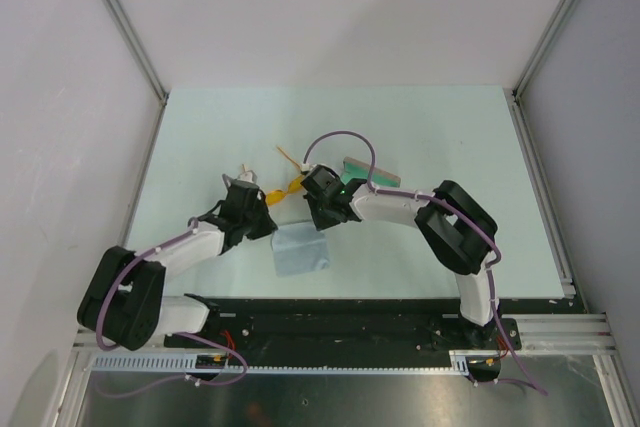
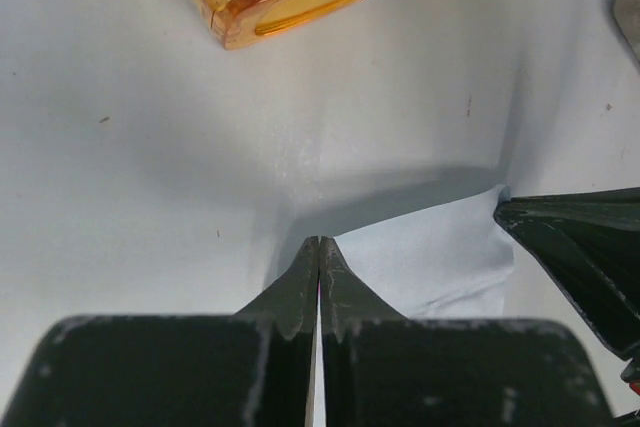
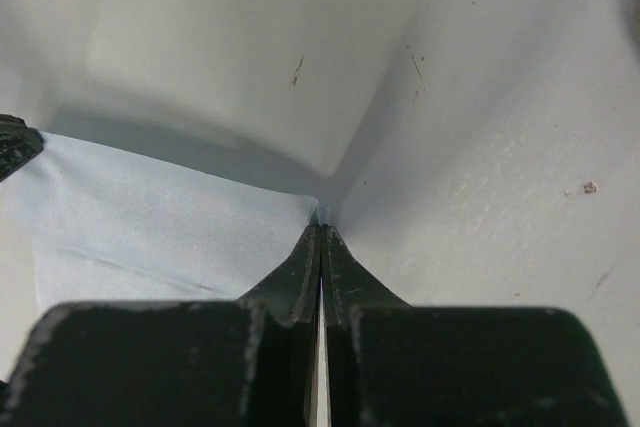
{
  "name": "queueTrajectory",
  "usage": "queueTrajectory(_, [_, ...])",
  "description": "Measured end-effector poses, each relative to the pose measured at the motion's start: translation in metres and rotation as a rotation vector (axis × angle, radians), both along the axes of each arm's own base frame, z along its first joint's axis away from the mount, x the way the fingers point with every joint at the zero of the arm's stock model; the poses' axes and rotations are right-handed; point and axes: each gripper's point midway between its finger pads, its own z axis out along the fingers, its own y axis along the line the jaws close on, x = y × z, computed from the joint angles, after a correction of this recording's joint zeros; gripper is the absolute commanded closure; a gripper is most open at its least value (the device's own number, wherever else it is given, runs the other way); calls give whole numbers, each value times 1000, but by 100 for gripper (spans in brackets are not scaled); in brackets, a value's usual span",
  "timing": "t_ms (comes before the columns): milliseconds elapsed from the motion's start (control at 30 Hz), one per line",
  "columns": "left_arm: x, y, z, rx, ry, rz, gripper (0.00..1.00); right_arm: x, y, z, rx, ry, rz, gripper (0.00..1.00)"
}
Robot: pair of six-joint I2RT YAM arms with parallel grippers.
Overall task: Organize the sunglasses
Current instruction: Pick up the glasses cleaning cloth from the center of the board.
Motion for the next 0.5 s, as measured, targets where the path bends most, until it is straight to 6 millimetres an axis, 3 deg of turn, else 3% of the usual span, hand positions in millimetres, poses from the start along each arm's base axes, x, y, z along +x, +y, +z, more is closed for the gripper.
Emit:
queueTrajectory(267, [-1, 1, 5, 14, -19, -22, 100, 1, 1, 5, 4, -15, 6, 100])
queueTrajectory(500, [-4, -3, 8, -2, -20, -54, 100, -1, 1, 22, 21, -32, 10, 100])
